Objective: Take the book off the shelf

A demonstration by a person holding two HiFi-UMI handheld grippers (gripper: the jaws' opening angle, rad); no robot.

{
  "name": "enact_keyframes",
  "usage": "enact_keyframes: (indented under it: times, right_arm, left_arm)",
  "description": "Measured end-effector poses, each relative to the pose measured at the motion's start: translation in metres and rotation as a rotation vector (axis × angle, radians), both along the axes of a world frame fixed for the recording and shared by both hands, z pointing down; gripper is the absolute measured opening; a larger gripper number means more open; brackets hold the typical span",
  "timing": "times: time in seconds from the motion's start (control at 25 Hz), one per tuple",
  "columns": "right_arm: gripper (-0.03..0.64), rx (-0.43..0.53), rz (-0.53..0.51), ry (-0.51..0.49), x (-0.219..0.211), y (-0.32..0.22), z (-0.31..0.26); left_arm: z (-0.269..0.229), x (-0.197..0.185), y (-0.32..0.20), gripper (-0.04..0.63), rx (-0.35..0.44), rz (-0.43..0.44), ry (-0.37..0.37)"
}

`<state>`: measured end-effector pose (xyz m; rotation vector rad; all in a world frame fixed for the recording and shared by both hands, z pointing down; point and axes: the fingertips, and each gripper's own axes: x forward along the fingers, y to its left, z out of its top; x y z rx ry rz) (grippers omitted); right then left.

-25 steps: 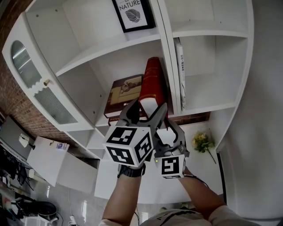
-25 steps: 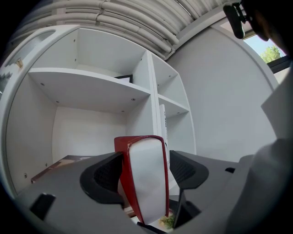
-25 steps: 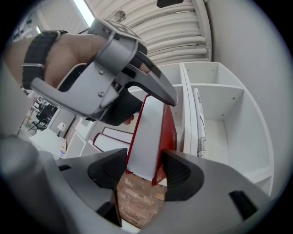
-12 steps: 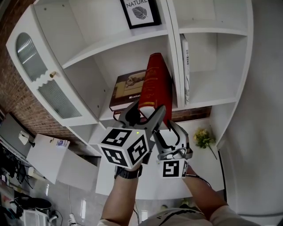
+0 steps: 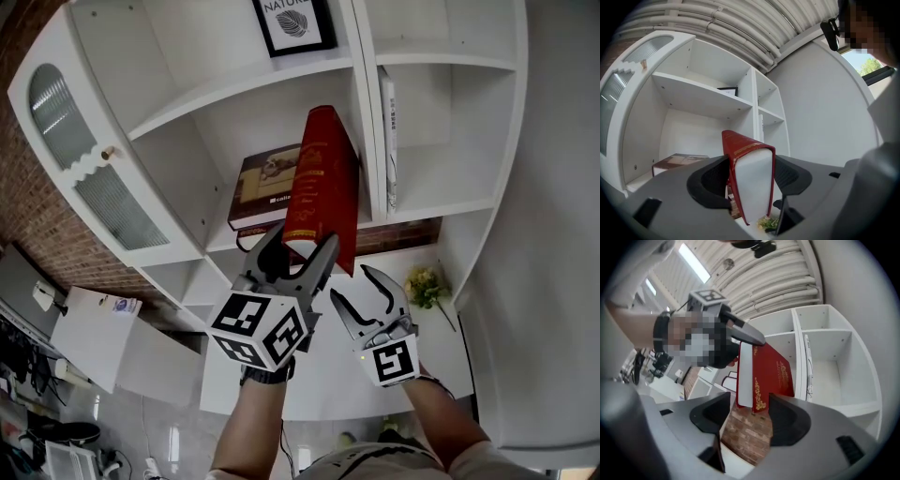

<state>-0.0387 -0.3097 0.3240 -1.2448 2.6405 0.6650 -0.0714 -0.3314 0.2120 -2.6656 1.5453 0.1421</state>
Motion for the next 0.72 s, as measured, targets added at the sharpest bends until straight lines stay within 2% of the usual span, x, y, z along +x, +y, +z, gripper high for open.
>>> enact_keyframes:
  times: [0.08, 0.16, 0.36, 0.44, 0.56, 0.72]
  right_arm:
    - [0.255, -0.081, -0.096, -0.124, 0.012, 0.008, 0.002]
    - [0.255, -0.193, -0.172, -0.202, 0.026, 0.006, 0.013]
    - [0.256, -0.546, -0.428, -0.601, 0.042, -0.031, 0.016]
    - [0.262, -0.64, -0.539, -0.713, 0.038, -0.041, 0.012]
    - [0.288, -0.719, -0.64, -0.791, 0.03, -0.051, 0.011]
    - [0.307, -0.765, -0.744, -0.838, 0.02, -0.056, 0.012]
  left_arm:
    - [0.002, -0.002, 0.002, 0.293, 0.014, 0.008, 0.007]
    - [0.004, -0.004, 0.005, 0.291, 0.03, 0.016, 0.015]
    - [0.008, -0.011, 0.014, 0.288, 0.071, 0.027, 0.059]
    - [0.009, -0.014, 0.018, 0.287, 0.083, 0.035, 0.084]
    - [0.012, -0.02, 0.023, 0.284, 0.09, 0.055, 0.138]
    - [0.015, -0.027, 0.029, 0.282, 0.1, 0.08, 0.19]
